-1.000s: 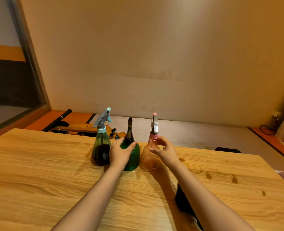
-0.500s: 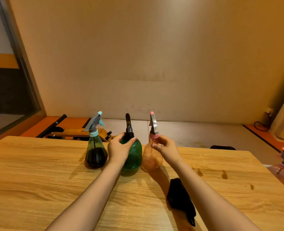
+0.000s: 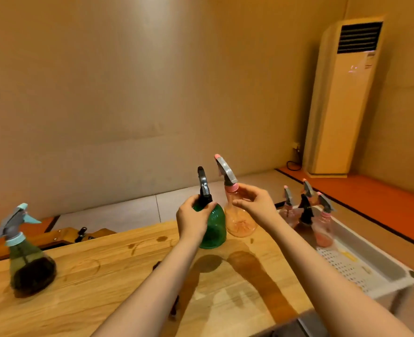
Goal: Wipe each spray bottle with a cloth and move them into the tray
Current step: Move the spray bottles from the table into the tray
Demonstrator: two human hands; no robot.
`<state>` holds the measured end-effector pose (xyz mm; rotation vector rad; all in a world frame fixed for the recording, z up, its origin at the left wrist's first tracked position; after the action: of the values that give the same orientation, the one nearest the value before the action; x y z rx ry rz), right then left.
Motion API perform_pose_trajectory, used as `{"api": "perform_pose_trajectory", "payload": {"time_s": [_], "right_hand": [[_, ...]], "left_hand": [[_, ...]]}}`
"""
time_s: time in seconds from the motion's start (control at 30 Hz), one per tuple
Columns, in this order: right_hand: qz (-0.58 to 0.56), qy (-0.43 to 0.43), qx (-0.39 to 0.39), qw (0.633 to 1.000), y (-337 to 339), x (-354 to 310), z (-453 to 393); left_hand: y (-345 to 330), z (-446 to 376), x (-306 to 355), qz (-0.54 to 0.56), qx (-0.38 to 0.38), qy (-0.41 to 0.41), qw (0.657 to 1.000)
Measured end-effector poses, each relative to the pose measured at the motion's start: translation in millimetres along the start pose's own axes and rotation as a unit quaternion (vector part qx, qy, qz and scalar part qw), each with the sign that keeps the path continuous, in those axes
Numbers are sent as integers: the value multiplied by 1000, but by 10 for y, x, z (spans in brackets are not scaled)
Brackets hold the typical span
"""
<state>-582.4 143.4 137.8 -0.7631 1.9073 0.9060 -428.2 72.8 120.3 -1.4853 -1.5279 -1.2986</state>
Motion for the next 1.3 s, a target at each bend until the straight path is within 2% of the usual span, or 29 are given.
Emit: {"api": "perform_pose_trajectory", "payload": {"time_s": [0.23,0.37,0.5,0.73,0.93,1.3], "right_hand": [[50,-55,123,990,1660,514,435],[58,-73,163,982,2300,779,658],[66,-97,188,975,2744,1119,771],[72,-149,163,973,2995,1891,667],[44,-172,147,973,2929,2417,512],[2,-206,111,972,2778,3127,470]], "left_hand": [[-1528,631,368,27,-97,16,995],[-2233,936,411,39,-150,19,988],[-2798,1118,329,57,-173,50,982],[-3396,1138,-25,26,-159,138,977],[-3643,1114,-358,-10,-158,211,965],[-3868,1020,-718,-74,-180,261,946]]}}
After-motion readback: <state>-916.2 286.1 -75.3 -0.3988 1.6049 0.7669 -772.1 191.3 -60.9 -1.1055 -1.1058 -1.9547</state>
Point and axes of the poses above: each hand's wrist, its own z-axis away from the middle knuckle, its own y-axis out of the back of the hand, x = y × z, the point moved 5 cm from there along -z, towards the middle knuckle, and after that the axes turned 3 degrees about -y, right-handed, at the moved point
